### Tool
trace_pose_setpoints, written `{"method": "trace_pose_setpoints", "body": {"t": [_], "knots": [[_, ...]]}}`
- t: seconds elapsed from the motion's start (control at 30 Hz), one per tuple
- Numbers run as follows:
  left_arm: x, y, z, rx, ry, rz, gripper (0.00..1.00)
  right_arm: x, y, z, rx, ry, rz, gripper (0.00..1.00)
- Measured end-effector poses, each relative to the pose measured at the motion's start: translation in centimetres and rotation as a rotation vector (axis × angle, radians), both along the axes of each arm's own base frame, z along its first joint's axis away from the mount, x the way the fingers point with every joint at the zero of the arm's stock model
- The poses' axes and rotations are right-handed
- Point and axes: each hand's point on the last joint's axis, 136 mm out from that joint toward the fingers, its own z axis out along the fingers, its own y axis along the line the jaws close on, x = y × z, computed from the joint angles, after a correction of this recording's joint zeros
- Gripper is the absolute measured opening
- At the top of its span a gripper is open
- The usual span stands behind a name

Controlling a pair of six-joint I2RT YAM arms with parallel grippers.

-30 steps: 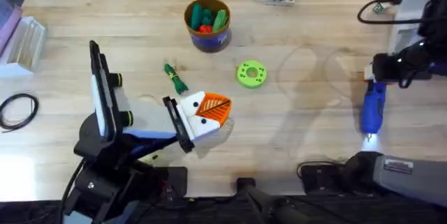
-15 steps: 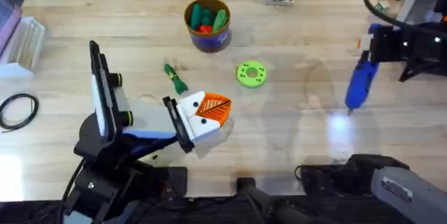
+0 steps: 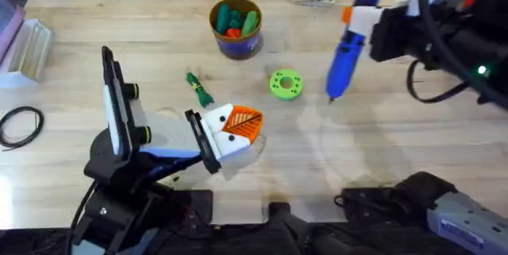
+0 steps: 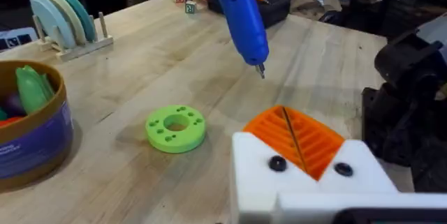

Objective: Pick up the gripper from the table and insert it into the empty holder that is missing its gripper. Then pick up a screw, insert it into the mounting hole, and use the screwdriver to tighten it. Finally, clean up the table by picking up the vegetable and placing it into the bucket.

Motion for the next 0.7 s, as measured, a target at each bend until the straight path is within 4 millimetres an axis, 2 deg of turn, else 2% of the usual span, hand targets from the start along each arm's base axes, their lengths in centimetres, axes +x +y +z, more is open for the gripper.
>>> {"method": "trace_pose_setpoints", "body": {"t": [0.2,0.3,0.37,0.53,0.7], "knots": [[0.0,0.0,0.0,0.000,0.000,0.000,0.013,-2.4,5.1,2.6,0.058,-0.089,0.150,0.022],[0.0,0.0,0.0,0.000,0.000,0.000,0.013,-3.0,5.9,2.9,0.053,-0.106,0.160,0.022],[0.0,0.0,0.0,0.000,0.000,0.000,0.013,-2.8,4.8,2.1,0.003,-0.092,0.098,0.022],[0.0,0.0,0.0,0.000,0.000,0.000,0.013,-1.7,0.0,-1.2,-0.207,-0.009,-0.103,0.022],[0.0,0.0,0.0,0.000,0.000,0.000,0.013,0.3,-2.8,-4.3,-0.331,0.084,-0.226,0.022]]}}
